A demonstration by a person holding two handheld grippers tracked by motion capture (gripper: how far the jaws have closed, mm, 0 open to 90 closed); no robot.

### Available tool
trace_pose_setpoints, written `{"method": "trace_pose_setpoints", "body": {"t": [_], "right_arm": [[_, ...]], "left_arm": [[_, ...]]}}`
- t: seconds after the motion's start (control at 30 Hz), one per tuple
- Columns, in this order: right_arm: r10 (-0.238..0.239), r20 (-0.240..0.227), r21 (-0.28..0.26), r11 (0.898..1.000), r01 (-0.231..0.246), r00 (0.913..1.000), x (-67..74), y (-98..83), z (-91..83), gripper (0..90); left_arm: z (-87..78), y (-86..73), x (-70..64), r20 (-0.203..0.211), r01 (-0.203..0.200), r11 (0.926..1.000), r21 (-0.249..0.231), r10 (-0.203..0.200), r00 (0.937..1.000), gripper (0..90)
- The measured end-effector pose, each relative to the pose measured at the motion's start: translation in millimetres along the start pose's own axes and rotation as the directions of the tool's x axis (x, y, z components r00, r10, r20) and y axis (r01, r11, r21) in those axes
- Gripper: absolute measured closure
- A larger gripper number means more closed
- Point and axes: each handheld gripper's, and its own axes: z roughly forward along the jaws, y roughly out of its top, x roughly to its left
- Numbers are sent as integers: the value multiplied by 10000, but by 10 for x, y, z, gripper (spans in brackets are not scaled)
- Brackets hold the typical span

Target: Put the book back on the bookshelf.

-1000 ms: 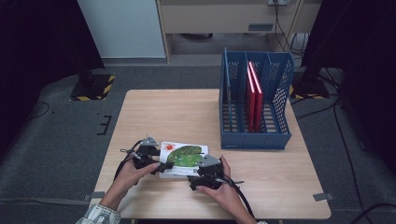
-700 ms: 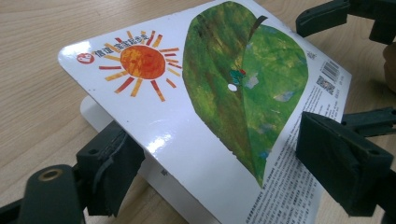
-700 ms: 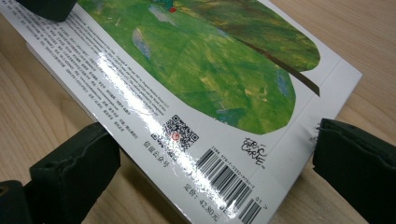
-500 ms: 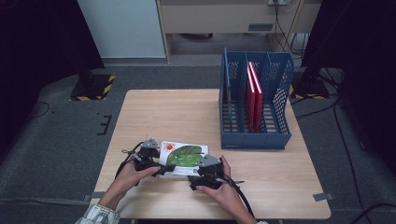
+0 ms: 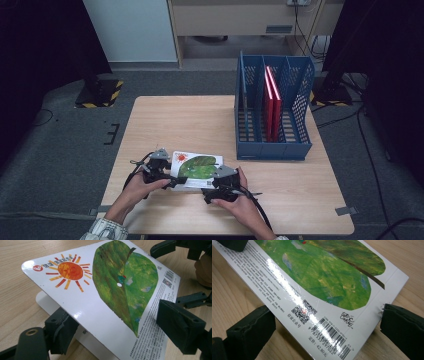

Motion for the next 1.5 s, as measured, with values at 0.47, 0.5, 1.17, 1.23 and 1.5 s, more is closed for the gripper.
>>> {"method": "trace_pose_setpoints", "body": {"t": [0.47,0.5,1.17,1.23,1.5], "right_arm": [[334,-551,257,9992,-320,9979,-74,-32,-31,20],[336,-616,294,9991,-318,9975,-83,-33,-36,23],[707,-962,489,9966,-662,9928,-131,-35,-38,21],[779,-1038,448,9963,-736,9915,-143,-30,-52,29],[1034,-1490,386,9944,-987,9834,-181,-34,-93,40]], "left_arm": [[18,-25,28,62,74,9999,99,-74,10000,185],[18,-26,29,73,83,9999,89,-83,9999,186],[7,-24,17,124,-226,9997,38,225,9997,249],[2,-25,20,99,-284,9996,33,284,9995,263],[-18,-33,34,96,-379,9993,-42,379,9992,324]]}}
